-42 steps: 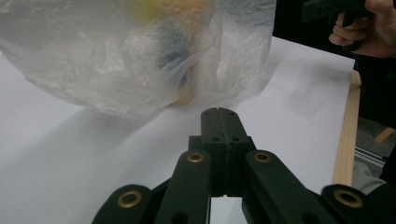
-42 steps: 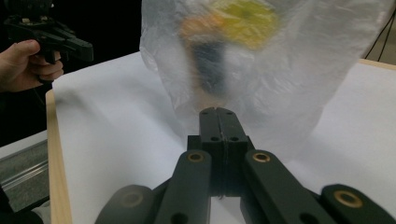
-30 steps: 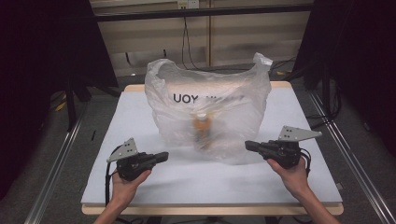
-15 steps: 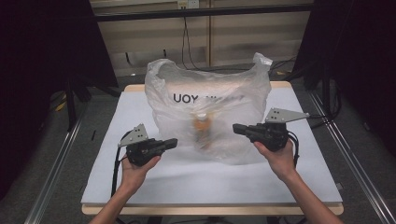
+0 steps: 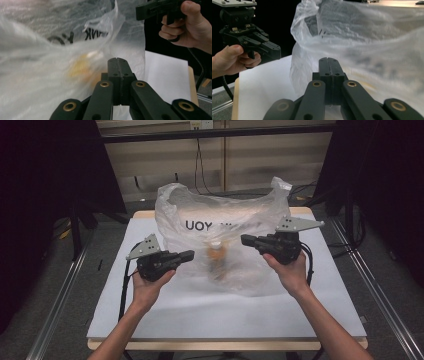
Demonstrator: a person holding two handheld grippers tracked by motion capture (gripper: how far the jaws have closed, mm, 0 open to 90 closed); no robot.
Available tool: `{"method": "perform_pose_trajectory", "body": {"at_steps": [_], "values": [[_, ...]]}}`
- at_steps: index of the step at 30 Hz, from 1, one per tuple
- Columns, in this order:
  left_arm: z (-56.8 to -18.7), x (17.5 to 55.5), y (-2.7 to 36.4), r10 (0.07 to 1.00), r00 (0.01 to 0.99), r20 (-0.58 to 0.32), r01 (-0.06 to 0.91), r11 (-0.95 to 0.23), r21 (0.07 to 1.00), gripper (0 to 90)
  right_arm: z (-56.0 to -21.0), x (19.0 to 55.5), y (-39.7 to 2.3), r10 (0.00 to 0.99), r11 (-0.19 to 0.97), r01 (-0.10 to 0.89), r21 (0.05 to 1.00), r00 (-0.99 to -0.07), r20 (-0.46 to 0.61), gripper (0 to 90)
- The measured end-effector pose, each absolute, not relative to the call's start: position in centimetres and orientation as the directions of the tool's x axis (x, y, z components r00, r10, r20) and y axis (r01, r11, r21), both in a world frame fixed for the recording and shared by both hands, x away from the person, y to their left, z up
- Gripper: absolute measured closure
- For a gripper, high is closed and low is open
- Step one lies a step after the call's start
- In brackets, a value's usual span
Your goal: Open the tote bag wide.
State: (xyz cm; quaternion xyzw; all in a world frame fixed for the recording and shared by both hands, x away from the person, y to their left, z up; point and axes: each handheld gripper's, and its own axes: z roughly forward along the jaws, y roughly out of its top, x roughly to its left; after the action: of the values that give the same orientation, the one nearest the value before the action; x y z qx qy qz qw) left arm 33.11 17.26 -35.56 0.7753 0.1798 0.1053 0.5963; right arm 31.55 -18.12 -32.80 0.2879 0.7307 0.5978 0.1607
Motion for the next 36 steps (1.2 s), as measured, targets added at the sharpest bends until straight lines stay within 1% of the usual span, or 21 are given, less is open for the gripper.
{"method": "perform_pose_trajectory", "body": {"at_steps": [2,3,4,6,9,10,17,22,24,26,29,30,32,33,36], "values": [[-35.1,33.4,17.0,0.4,0.915,-0.054,0.148,-0.208,0.967,90.0,-32.2,31.7,-18.2,0.608,0.084,0.223,0.971,-0.784,0.127,90.0],[-34.9,33.7,16.8,0.395,0.917,-0.057,0.147,-0.201,0.969,90.0,-32.2,31.7,-18.2,0.608,0.084,0.223,0.971,-0.784,0.127,90.0],[-34.6,33.9,16.7,0.403,0.914,-0.051,0.142,-0.201,0.969,90.0,-31.8,31.8,-18.1,0.615,0.088,0.222,0.971,-0.779,0.122,90.0],[-34.3,34.3,16.4,0.404,0.912,-0.066,0.15,-0.18,0.972,90.0,-31.4,32.2,-17.8,0.617,0.109,0.219,0.97,-0.779,0.107,90.0],[-33.8,35.0,16.0,0.403,0.913,-0.062,0.146,-0.182,0.972,90.0,-30.8,32.7,-17.5,0.622,0.114,0.214,0.97,-0.777,0.099,90.0],[-33.7,35.2,15.8,0.4,0.914,-0.072,0.153,-0.172,0.973,90.0,-30.4,33.1,-17.2,0.623,0.113,0.213,0.971,-0.776,0.098,90.0],[-32.3,37.1,14.6,0.397,0.914,-0.082,0.154,-0.155,0.976,90.0,-29.8,34.8,-16.0,0.637,0.14,0.223,0.965,-0.766,0.084,90.0],[-31.3,38.8,13.4,0.41,0.908,-0.085,0.167,-0.167,0.972,90.0,-29.3,36.3,-14.8,0.638,0.155,0.229,0.961,-0.766,0.08,90.0],[-31.1,39.5,13.0,0.41,0.908,-0.091,0.176,-0.173,0.969,90.0,-28.7,36.7,-14.5,0.635,0.144,0.235,0.961,-0.767,0.093,90.0],[-31.4,39.9,12.5,0.416,0.904,-0.097,0.184,-0.175,0.967,90.0,-28.4,37.1,-13.9,0.643,0.167,0.235,0.958,-0.762,0.075,90.0],[-32.4,40.5,11.9,0.431,0.897,-0.1,0.211,-0.218,0.953,90.0,-28.9,37.9,-13.4,0.656,0.185,0.252,0.95,-0.751,0.071,90.0],[-32.8,40.7,11.8,0.435,0.895,-0.095,0.215,-0.235,0.948,90.0,-29.7,38.6,-13.4,0.669,0.199,0.282,0.939,-0.739,0.079,90.0],[-33.5,41.1,11.6,0.438,0.893,-0.105,0.23,-0.243,0.942,90.0,-30.2,38.9,-13.4,0.679,0.207,0.292,0.934,-0.73,0.078,90.0],[-33.8,41.2,11.6,0.444,0.89,-0.107,0.239,-0.252,0.938,90.0,-31.1,39.5,-13.6,0.685,0.208,0.32,0.924,-0.723,0.096,90.0],[-34.7,41.5,11.3,0.444,0.891,-0.095,0.244,-0.293,0.924,90.0,-31.9,40.0,-13.7,0.694,0.219,0.346,0.912,-0.712,0.103,90.0]]}}
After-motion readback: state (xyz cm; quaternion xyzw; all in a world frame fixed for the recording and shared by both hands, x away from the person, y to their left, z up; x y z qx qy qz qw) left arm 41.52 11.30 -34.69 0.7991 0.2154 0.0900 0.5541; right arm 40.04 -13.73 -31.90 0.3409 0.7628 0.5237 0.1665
